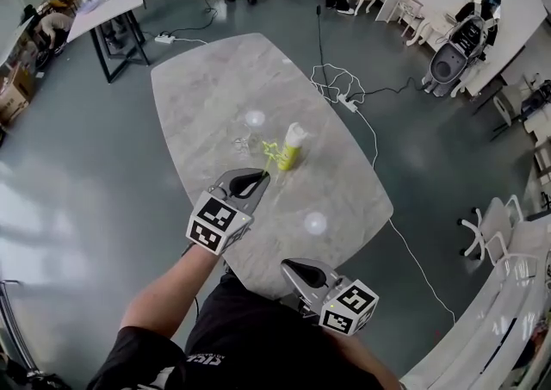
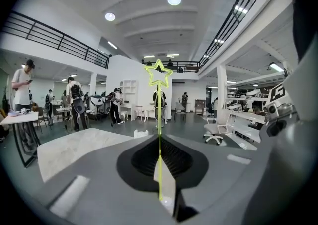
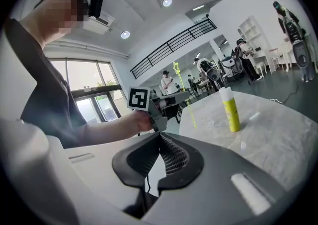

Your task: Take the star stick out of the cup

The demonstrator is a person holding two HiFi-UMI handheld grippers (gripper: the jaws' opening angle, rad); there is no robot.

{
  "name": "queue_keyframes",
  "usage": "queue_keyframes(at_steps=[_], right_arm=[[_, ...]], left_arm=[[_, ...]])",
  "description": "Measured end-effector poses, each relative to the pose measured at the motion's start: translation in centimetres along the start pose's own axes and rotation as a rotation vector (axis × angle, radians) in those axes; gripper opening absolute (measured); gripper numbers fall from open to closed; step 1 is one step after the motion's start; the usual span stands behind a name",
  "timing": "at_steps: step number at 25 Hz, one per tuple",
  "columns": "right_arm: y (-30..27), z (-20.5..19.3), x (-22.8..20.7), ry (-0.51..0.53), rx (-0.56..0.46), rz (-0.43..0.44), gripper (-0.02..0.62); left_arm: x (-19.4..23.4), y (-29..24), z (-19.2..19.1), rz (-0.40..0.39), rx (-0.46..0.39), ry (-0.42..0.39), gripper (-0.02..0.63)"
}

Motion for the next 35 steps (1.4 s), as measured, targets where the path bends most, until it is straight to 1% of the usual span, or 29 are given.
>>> queue_keyframes(at_steps=[2,6,13,16,20,25,31,35], right_arm=[[0.3,0.1,0.3,0.001,0.005,-0.004,0.012],[0.5,0.0,0.6,0.001,0.01,-0.015,0.012],[-0.7,-0.8,0.3,-0.004,0.035,-0.036,0.012],[-1.7,-0.9,0.0,-0.007,0.05,-0.039,0.012],[-3.0,-1.4,-0.6,-0.021,0.074,-0.038,0.012],[-5.6,-1.3,-1.1,-0.036,0.105,-0.027,0.012],[-8.6,-1.4,-2.3,-0.048,0.12,-0.044,0.012],[-9.9,-0.6,-3.3,-0.057,0.113,-0.069,0.012]], left_arm=[[-0.9,0.2,-0.3,-0.008,0.006,0.015,0.008],[-2.3,0.5,-2.2,-0.023,0.024,0.068,0.008],[-2.4,0.6,-5.6,-0.04,0.07,0.091,0.008],[-1.6,0.4,-6.2,-0.04,0.077,0.075,0.008],[-0.5,-0.1,-8.2,-0.048,0.102,0.062,0.008],[1.4,-0.8,-10.7,-0.053,0.155,0.075,0.008],[3.1,-1.9,-14.6,-0.1,0.227,0.082,0.008],[4.1,-3.2,-15.8,-0.123,0.25,0.089,0.008]])
Point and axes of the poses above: the fingertips, and each gripper's own axes: y backward along the fingers, x to its left, z out of its top, the point moved 3 cm from there along y, backward along the fingers, and after that the axes turned 10 degrees about -x, right-handed, at the moved point
